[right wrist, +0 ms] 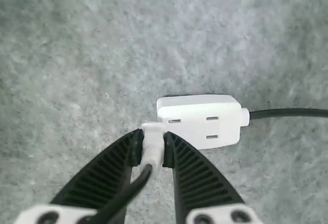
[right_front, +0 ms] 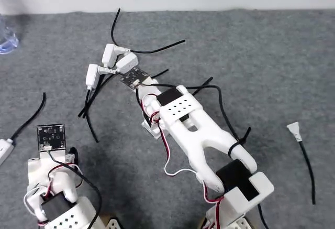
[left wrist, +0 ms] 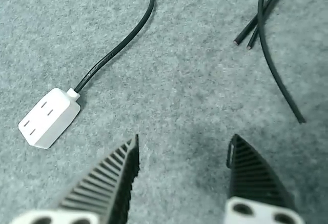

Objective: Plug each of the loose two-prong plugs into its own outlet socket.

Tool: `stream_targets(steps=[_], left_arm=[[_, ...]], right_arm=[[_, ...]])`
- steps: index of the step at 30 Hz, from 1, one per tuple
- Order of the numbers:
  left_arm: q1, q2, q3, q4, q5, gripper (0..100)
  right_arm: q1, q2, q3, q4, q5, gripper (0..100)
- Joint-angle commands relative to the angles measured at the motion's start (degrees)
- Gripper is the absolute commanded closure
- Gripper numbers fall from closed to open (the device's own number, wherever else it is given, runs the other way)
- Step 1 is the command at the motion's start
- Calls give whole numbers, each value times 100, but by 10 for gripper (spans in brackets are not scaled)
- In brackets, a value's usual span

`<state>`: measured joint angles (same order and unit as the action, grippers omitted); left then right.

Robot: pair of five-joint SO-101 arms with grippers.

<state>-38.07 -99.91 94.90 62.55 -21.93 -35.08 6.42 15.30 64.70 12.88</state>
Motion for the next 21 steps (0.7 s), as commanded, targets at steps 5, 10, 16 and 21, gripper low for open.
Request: stream_targets(steps=[5, 10, 16, 21], left_arm=[[105, 18, -13, -79, -35, 735], [105, 18, -13, -79, -35, 735], [105, 18, -13, -79, -35, 735], [105, 18, -13, -79, -35, 735]], right_arm=[[-75, -910, -79, -13, 88, 991], [189, -1165, 9, 75, 123, 991], [259, -884, 387, -382, 132, 991], [251, -752, 378, -497, 132, 991]])
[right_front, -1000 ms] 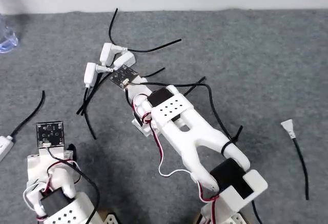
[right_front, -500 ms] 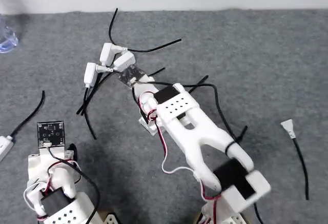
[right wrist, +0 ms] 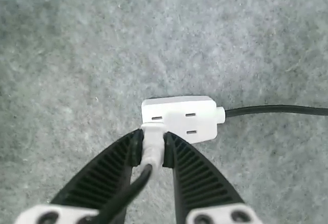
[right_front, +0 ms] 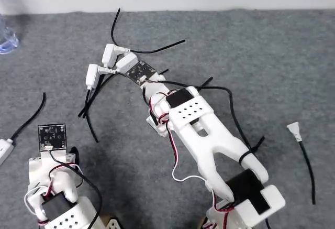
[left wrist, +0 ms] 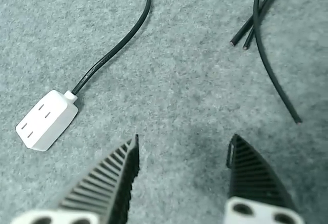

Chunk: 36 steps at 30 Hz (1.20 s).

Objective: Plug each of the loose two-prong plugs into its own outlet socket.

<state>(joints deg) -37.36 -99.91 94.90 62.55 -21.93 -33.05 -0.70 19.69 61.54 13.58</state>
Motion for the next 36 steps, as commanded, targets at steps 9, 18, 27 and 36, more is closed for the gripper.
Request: stream_targets(steps=[9, 18, 27, 36], left_arm=[[35, 18, -13, -70, -35, 735], [35, 18, -13, -70, -35, 735], [35, 18, -13, -70, -35, 735], [35, 18, -13, -70, -35, 735]], right_arm=[[48, 163, -79, -251, 211, 991], [84, 215, -53, -391, 264, 991], [84, 215, 237, -549, 457, 991], [119, 215, 941, -1033, 466, 991]])
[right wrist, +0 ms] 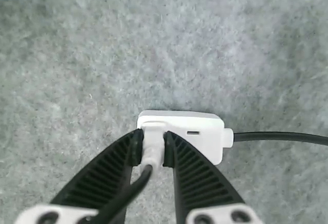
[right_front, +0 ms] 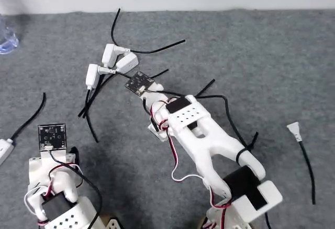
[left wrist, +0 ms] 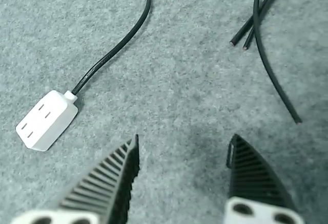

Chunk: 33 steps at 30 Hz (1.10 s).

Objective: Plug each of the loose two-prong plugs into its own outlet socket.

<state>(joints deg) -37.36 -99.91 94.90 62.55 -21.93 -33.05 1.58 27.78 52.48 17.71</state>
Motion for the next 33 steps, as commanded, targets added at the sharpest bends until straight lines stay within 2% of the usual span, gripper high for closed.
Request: stream_targets(steps=[1, 11, 13, 14, 18, 20, 23, 33], left_arm=[[35, 18, -13, -70, -35, 735], [35, 18, -13, -70, -35, 735], [35, 18, -13, -70, -35, 735], [35, 18, -13, -70, -35, 735], [35, 18, -13, -70, -35, 735], [35, 18, -13, -79, -35, 735], [44, 18, -13, -79, -35, 735], [237, 18, 22, -79, -35, 734]], right_arm=[[154, -13, 211, -224, 53, 991], [224, -75, 316, -295, 211, 988], [110, -75, 193, -136, 220, 946], [57, -75, 105, -4, 211, 894], [-4, -75, -527, 681, 211, 649], [-13, -75, -1011, 1200, 290, 591], [-22, -84, -1969, 2167, 571, 586], [-13, -84, -4730, 4769, 624, 586]])
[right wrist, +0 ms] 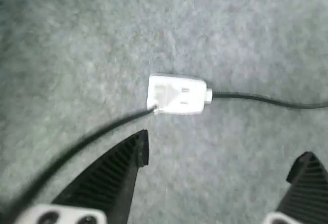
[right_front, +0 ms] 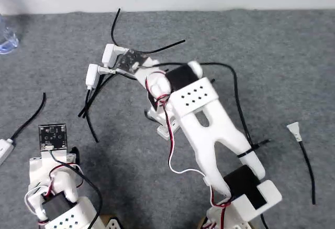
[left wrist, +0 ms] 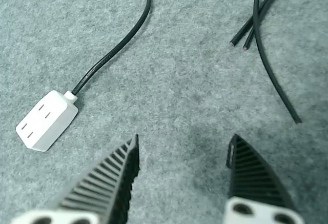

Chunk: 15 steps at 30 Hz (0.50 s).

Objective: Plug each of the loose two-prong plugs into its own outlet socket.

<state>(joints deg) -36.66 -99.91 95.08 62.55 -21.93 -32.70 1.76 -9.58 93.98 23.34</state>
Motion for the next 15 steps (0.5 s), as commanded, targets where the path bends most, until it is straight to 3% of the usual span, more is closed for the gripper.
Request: stream_targets(steps=[1, 5, 9, 15], left_arm=[[211, 18, 31, -88, -35, 734], [237, 18, 57, -97, -35, 735], [457, 18, 66, -114, -35, 735], [2479, 18, -40, -325, -35, 733]], right_arm=[[-57, -101, -1336, 822, 62, 586], [-4, -391, -2400, 919, 53, 586], [444, -998, -2453, 910, 62, 586], [2211, -1464, -1415, 884, 18, 586]])
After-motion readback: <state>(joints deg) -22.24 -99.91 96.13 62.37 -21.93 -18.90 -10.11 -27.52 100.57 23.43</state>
